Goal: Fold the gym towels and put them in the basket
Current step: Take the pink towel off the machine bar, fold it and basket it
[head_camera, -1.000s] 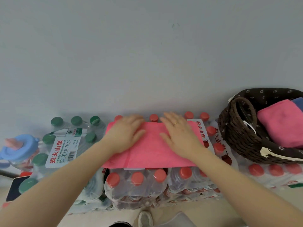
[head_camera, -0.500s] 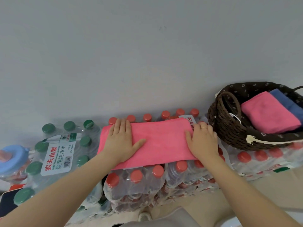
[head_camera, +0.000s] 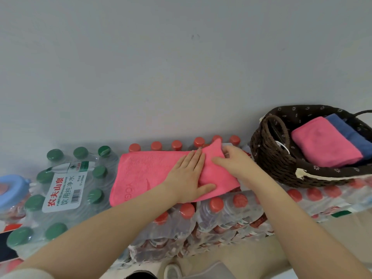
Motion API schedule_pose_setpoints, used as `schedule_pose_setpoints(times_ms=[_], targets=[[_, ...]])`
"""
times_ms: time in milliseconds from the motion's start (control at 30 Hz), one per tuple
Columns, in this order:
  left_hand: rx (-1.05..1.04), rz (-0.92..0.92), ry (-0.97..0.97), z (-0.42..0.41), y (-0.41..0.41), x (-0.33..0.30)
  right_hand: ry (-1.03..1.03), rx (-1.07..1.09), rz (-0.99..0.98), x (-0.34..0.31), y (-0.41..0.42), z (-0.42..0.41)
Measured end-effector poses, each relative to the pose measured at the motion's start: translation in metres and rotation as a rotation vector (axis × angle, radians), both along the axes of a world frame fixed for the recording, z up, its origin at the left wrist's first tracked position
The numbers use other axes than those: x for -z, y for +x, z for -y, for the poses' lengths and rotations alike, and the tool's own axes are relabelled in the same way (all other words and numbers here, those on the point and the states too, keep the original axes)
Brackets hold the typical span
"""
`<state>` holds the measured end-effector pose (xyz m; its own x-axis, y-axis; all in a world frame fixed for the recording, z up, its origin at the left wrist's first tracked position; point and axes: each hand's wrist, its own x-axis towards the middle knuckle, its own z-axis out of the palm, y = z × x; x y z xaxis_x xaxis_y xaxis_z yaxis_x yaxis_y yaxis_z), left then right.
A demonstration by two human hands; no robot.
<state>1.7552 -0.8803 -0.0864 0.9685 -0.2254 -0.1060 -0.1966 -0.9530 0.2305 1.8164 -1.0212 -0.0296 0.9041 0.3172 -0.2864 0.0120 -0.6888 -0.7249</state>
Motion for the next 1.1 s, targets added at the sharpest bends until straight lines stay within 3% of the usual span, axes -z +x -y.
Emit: schedule_pose_setpoints(times_ms=[200,367,533,633,767,867,967,1100], targets=[[-0.008,0.091,0.035,-0.051,-0.014,-0.015,-0.049,-0.169,0.185,-0.027,-0.019,-0.044],[-0.09,-0.053,0.069,-0.098,-0.033,-0.013,-0.338,-0.336,0.338,-0.016,-0.033,-0.089],[-0.395,-0.128,-0.263,-0.12,-0.037,-0.006,-0.446,-0.314,0.385,0.007,-0.047,-0.114],[-0.581,-0.106,-0.624,-0.127,-0.036,-0.011,-0.475,-0.285,0.4,0.016,-0.052,-0.12],[-0.972,-0.286,-1.113,-0.129,-0.037,-0.011,-0.537,-0.269,0.463,0.023,-0.062,-0.123],[-1.081,-0.31,-1.088,-0.136,-0.04,-0.006,-0.512,-0.205,0.594,0.037,-0.074,-0.122],[-1.038,-0.409,-1.157,-0.143,-0.042,-0.012,-0.538,-0.188,0.628,0.05,-0.082,-0.12],[-1.026,-0.606,-1.36,-0.148,-0.046,-0.026,-0.531,-0.287,0.474,0.053,-0.075,-0.122]])
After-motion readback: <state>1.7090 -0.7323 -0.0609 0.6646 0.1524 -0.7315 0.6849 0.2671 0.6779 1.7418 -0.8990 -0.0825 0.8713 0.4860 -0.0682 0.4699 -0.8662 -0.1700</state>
